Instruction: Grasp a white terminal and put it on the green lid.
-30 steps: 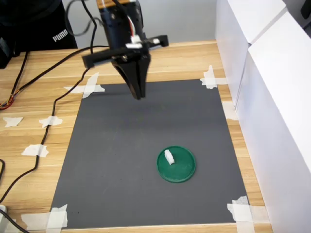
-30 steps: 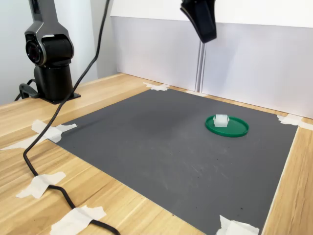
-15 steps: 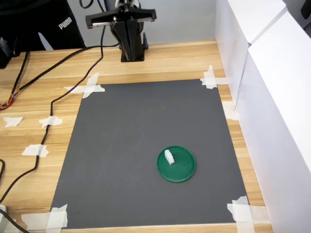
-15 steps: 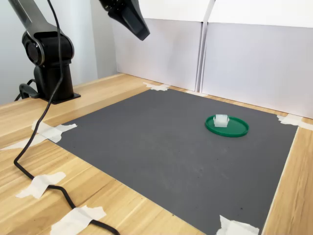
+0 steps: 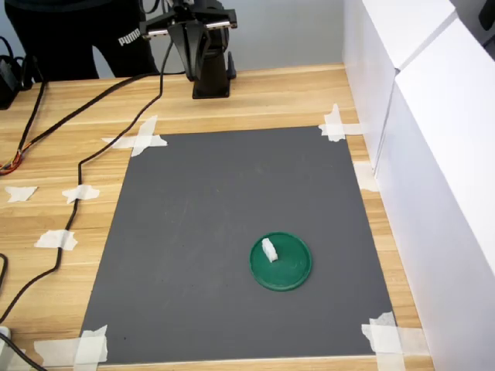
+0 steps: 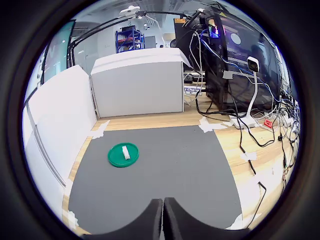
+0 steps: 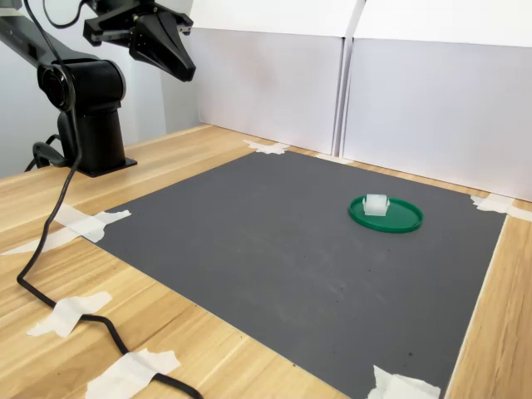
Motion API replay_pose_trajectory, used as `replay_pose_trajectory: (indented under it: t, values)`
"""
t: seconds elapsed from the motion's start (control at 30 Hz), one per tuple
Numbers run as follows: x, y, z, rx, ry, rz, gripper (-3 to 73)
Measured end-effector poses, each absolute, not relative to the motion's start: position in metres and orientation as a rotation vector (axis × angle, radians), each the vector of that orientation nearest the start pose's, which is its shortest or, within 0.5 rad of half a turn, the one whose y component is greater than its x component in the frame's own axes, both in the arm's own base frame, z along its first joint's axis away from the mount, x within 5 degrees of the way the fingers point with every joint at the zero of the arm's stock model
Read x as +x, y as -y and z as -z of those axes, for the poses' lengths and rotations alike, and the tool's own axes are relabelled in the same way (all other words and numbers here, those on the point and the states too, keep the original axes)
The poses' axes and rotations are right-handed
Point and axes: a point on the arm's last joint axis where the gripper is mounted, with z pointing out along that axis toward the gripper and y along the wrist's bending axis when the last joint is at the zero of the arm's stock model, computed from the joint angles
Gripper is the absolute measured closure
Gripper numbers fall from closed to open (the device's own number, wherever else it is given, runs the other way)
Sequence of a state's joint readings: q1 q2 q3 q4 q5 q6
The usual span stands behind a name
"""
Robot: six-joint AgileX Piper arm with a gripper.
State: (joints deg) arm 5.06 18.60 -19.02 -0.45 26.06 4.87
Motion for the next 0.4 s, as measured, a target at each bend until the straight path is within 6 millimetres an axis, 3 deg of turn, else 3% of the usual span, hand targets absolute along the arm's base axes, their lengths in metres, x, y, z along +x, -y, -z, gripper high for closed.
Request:
replay_pose_trajectory:
  t: [0.2,0.4]
  values:
    - [0.070,-0.006,-0.266,0.010,-1.886,-0.115,71.1]
    - [0.056,0.003,-0.260,0.133,-1.803,-0.025,71.1]
